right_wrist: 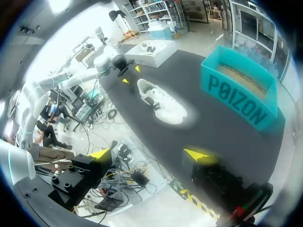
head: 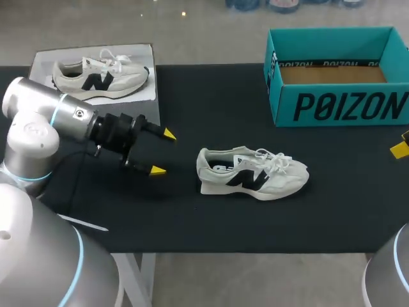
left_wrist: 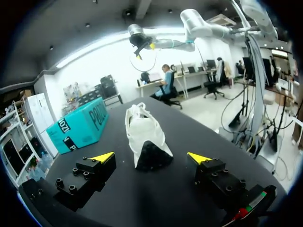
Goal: Take the shoe out of the shoebox, open the shoe tongue, remove and reinsert the insole, then place the shoe into the shoebox
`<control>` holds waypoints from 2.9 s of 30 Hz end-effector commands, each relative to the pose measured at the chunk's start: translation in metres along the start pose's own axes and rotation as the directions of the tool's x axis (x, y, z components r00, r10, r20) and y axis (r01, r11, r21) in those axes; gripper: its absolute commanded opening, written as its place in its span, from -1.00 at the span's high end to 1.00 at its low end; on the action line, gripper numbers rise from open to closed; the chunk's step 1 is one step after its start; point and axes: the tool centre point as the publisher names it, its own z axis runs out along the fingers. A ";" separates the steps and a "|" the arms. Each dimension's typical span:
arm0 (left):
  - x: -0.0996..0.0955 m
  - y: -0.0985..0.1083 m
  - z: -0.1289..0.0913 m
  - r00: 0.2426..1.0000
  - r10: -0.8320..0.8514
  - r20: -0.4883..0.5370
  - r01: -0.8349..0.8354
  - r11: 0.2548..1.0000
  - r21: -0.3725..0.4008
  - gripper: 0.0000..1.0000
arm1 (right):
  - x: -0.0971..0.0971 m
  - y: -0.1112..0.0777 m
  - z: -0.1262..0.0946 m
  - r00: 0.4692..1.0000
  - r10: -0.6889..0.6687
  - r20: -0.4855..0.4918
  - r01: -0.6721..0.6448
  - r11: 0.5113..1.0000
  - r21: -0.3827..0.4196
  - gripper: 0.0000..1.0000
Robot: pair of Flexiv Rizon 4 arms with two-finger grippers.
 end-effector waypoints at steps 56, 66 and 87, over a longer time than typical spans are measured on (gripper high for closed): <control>0.011 0.035 0.111 0.981 -0.195 0.001 0.194 0.975 0.110 -1.00 | -0.001 0.001 0.001 1.000 0.001 0.000 -0.001 1.000 0.003 -1.00; 0.009 0.042 0.114 0.976 -0.213 0.053 0.205 0.971 0.125 -1.00 | -0.001 0.001 0.001 1.000 0.001 0.000 -0.001 1.000 0.003 -1.00; 0.001 0.051 0.117 0.980 -0.198 0.032 0.190 0.969 0.160 1.00 | -0.001 0.001 0.001 1.000 0.001 0.000 -0.001 1.000 0.003 -1.00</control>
